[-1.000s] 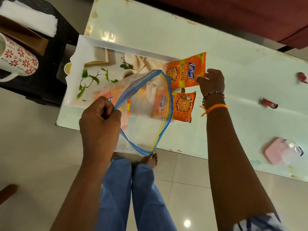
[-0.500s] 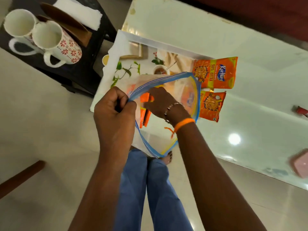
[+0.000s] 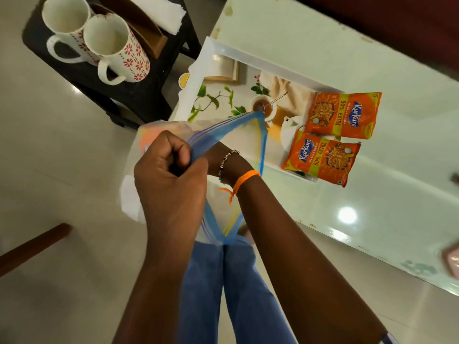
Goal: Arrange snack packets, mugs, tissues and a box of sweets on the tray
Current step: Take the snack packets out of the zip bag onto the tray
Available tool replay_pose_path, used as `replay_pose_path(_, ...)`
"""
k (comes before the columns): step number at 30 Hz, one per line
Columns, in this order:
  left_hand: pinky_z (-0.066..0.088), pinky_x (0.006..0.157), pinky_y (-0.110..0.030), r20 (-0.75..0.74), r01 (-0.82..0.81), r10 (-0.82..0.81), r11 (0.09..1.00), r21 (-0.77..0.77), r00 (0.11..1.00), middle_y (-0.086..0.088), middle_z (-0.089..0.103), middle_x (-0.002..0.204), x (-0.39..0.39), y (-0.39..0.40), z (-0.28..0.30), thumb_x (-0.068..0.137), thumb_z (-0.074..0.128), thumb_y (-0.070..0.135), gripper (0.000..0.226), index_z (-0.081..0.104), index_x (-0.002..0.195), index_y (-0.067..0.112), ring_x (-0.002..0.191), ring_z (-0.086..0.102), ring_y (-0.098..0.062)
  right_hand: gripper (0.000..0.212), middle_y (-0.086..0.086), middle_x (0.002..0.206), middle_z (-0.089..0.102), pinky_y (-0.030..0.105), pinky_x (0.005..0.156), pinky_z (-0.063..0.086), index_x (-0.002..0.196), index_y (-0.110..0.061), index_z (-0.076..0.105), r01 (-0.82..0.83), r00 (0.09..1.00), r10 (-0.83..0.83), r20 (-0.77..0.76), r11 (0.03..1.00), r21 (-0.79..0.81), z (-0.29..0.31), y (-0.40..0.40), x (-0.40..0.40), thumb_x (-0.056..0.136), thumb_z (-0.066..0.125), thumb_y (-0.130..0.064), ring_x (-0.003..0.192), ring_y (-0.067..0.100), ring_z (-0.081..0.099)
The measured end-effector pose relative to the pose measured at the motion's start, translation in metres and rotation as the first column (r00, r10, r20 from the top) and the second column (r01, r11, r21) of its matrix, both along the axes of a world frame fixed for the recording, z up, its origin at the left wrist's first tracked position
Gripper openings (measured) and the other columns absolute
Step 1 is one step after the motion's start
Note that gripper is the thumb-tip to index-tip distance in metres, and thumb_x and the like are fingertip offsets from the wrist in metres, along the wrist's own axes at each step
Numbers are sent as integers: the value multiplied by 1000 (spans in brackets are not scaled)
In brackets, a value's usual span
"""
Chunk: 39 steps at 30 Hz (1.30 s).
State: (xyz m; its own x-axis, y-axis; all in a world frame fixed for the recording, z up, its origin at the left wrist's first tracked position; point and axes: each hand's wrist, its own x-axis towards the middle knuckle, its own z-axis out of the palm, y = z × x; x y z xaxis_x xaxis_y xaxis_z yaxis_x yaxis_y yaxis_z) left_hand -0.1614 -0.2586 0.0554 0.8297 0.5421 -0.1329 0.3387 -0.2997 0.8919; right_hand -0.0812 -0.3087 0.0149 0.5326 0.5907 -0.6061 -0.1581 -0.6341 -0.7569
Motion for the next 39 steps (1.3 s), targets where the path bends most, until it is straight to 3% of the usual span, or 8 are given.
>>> replay_pose_path(4, 36, 53, -21, -35, -41, 41, 999, -2, 999, 0, 37, 54, 12, 3, -24, 71, 58, -1, 35, 33, 56, 19, 50, 34, -7, 38, -2, 62, 57, 11, 59, 32, 51, -14, 57, 182, 975, -189, 119, 981, 71, -15, -23, 0, 85, 52, 3, 61, 1, 43)
replay_pose_path(8, 39, 52, -17, -32, -24, 25, 999, 34, 999, 3, 40, 53, 25, 0, -43, 75, 57, 3, 37, 33, 55, 21, 49, 40, -7, 24, 11, 110, 69, 14, 87, 44, 104, -2, 68, 410, 882, -443, 159, 889, 203, -19, -76, 2, 85, 54, 2, 100, 10, 58)
replay_pose_path(15, 37, 52, -23, -74, 17, -7, 991, 136, 997, -1, 36, 49, 27, -5, -62, 77, 58, 2, 36, 33, 54, 15, 45, 35, -12, 27, -6, 93, 70, 18, 67, 53, 91, -15, 66, 893, 355, -919, -169, 280, 353, -21, -161, 17, 88, 45, 2, 89, 10, 63)
replay_pose_path(19, 38, 56, -34, -87, 70, -58, 986, 149, 995, -8, 38, 49, 22, -8, -65, 84, 63, 18, 40, 37, 56, 7, 48, 34, -22, 31, 1, 93, 66, 18, 61, 49, 92, -14, 68, 949, 202, -978, -60, 180, 260, -37, -178, 56, 85, 42, 2, 85, 13, 59)
replay_pose_path(25, 48, 58, -45, -113, 111, -96, 984, 139, 989, -24, 47, 53, 21, -6, -66, 86, 62, 25, 44, 38, 56, 2, 53, 47, -40, 36, -20, 47, 66, 7, 54, 42, 90, 6, 69, 882, 439, -875, 204, 463, 89, -79, -169, 130, 77, 37, 17, 60, -4, 58)
replay_pose_path(30, 35, 50, -27, -108, 140, -125, 979, 149, 986, -8, 42, 45, 24, 0, -69, 86, 59, 30, 45, 37, 52, 10, 44, 37, -19, 52, 15, 120, 63, 20, 93, 43, 110, 2, 63, 847, 484, -780, 397, 532, 14, -88, -164, 147, 74, 30, 22, 120, 21, 52)
replay_pose_path(33, 34, 49, -25, -123, 133, -117, 983, 129, 985, -8, 44, 47, 25, 2, -71, 86, 58, 30, 45, 39, 52, 7, 45, 38, -17, 47, 12, 122, 61, 26, 102, 38, 108, -3, 65, 831, 464, -683, 564, 556, -10, -70, -155, 124, 77, 36, 17, 120, 21, 50)
replay_pose_path(39, 39, 50, -34, -149, 73, -62, 995, 68, 987, -9, 45, 46, 19, 5, -69, 85, 60, 27, 44, 42, 53, 4, 46, 36, -18, 34, -2, 78, 73, 15, 72, 55, 85, 3, 64, 552, 832, -516, -206, 809, 202, -33, -106, 38, 85, 33, 16, 70, 4, 69)
